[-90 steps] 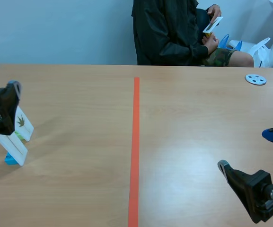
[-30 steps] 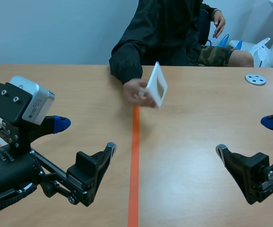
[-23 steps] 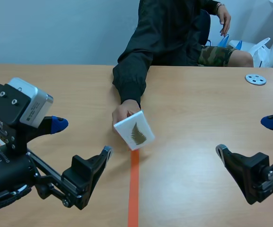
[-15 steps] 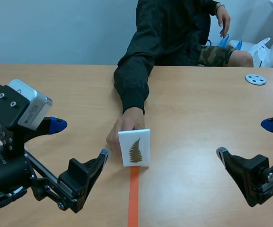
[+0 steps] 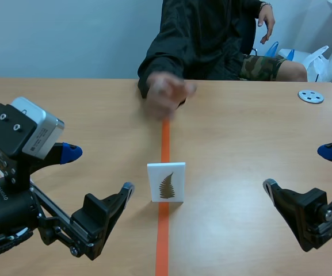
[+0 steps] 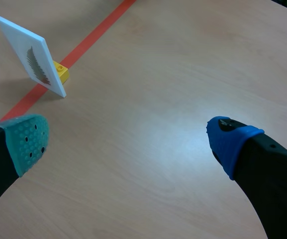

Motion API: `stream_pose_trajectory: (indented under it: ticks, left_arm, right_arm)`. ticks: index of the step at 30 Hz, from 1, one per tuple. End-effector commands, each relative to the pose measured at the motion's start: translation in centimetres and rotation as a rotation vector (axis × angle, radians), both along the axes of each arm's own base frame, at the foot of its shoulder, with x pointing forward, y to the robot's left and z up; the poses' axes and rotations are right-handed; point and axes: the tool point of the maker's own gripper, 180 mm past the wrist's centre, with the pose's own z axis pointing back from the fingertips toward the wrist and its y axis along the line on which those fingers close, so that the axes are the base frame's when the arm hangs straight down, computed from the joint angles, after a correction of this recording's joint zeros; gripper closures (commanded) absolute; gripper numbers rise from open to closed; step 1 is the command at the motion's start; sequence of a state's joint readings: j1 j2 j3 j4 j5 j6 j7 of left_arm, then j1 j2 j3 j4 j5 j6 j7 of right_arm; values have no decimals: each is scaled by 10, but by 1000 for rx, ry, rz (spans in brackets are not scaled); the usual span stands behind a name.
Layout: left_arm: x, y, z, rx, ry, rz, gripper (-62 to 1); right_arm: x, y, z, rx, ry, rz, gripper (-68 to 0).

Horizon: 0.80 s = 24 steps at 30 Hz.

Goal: Sort the leaf by its shape. The table is split by an orange tape line. A compound leaf with several leaflets goes to the left side, a simple leaf with one blade goes to the right side. Return to the home posture when a red brick is placed on the table.

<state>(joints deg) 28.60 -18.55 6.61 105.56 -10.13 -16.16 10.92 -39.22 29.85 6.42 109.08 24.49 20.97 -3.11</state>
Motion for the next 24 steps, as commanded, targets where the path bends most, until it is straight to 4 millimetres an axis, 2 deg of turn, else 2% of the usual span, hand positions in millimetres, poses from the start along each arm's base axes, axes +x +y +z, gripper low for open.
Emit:
stream_pose_trajectory:
  ticks: [1,8,12,19,24]
  left_arm:
    - [0,-1,6,-24,-12,4,-623]
    - [1,-1,6,-24,-14,4,-623]
    - [1,-1,6,-25,-14,4,-623]
    - [1,-1,6,-25,-14,4,-623]
    - [1,-1,6,-24,-15,6,-623]
  right_arm:
    - [5,1,10,5,-36,3,-679]
    - [7,1,11,2,-36,5,-679]
    - [8,8,9,9,-26,52,-679]
    - [8,33,-14,65,38,165,-679]
    - [19,49,-28,118,48,221,-679]
